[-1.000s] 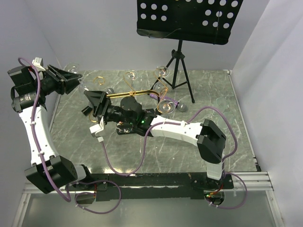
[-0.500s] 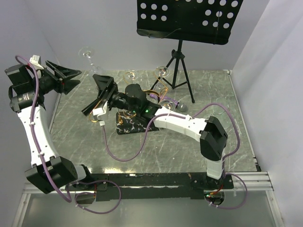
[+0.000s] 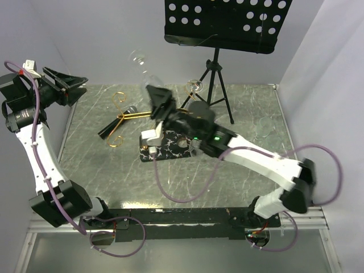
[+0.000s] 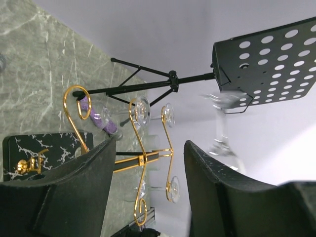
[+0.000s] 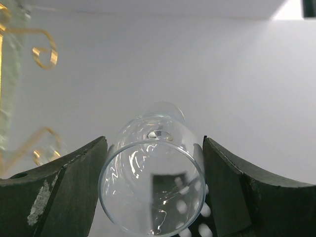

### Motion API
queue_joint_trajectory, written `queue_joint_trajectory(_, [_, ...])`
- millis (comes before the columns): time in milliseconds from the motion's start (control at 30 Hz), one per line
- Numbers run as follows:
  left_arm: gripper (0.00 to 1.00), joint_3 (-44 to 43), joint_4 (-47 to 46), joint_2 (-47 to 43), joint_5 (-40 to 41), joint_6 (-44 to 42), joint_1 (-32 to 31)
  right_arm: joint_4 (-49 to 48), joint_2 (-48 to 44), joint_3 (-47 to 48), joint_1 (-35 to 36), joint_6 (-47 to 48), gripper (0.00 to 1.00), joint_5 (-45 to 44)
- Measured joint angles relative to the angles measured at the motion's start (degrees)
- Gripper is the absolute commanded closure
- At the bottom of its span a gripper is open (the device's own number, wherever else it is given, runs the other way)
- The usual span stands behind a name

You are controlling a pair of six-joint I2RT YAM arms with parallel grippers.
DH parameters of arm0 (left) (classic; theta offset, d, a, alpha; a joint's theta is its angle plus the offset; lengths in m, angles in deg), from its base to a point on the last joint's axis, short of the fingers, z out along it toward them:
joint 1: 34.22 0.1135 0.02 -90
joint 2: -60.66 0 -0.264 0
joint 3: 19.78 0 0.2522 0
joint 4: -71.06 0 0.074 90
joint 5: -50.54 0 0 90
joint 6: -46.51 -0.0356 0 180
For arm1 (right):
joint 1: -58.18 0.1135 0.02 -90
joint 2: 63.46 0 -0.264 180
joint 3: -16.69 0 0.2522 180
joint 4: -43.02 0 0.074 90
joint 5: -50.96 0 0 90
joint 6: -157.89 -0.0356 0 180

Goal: Take the wine glass off the wine glass rack
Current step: Place the wine glass at the center of the board.

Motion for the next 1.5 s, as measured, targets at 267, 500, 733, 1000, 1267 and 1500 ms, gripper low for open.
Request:
queue_joint_trajectory(267, [0.39, 0.02, -1.88, 1.03, 0.02, 0.20, 0.17, 7.98, -16.11, -1.77, -2.84, -2.29, 0.46, -6.78])
queue_joint_trajectory(500, [0.39, 0.02, -2.12, 1.92, 0.04, 0.13, 0.24, 24.13, -26.62, -4.04, -8.35, -12.44, 0.48, -15.19])
queue_joint_trajectory(733, [0.38, 0.02, -2.05, 4.44, 0.50, -0.11, 0.28, 39.30, -30.29, -2.32, -18.53, -27.36, 0.52, -15.30])
queue_joint_trajectory(1000, [0.38, 0.02, -1.79, 4.94, 1.09, -1.62, 0.26, 48.89, -28.70, -1.07, -30.23, -43.04, 0.52, -9.51])
queue_joint_trajectory(1267, [0.38, -0.07, -0.94, 4.94, 1.62, -3.28, 0.26, 51.12, -22.21, -0.61, -42.07, -55.30, 0.52, -0.94])
queue_joint_trajectory(1500, [0.39, -0.13, 0.81, 4.94, 2.47, -5.51, 0.26, 49.88, -18.88, -3.69, -50.58, -64.67, 0.53, 6.38])
